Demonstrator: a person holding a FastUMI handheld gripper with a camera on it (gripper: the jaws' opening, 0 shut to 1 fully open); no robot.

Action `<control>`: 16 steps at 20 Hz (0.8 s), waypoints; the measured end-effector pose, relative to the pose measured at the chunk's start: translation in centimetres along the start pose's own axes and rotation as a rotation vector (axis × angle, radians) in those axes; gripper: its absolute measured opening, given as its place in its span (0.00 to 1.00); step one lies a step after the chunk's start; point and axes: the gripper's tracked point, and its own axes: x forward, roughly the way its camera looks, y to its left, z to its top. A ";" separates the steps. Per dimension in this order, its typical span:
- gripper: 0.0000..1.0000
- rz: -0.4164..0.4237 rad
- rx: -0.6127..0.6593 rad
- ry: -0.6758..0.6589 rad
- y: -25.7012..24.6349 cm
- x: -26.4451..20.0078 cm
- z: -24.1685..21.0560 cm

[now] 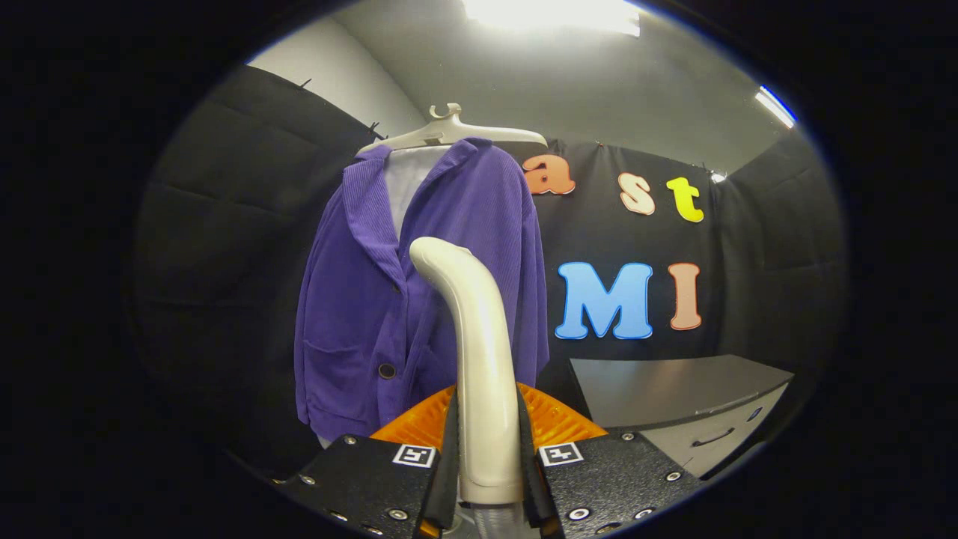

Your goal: Iron the clothes twice with a garment steamer, once on the left side and once on the right side.

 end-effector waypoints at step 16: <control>0.36 -0.010 0.034 0.233 1.2 -4.5 -13.8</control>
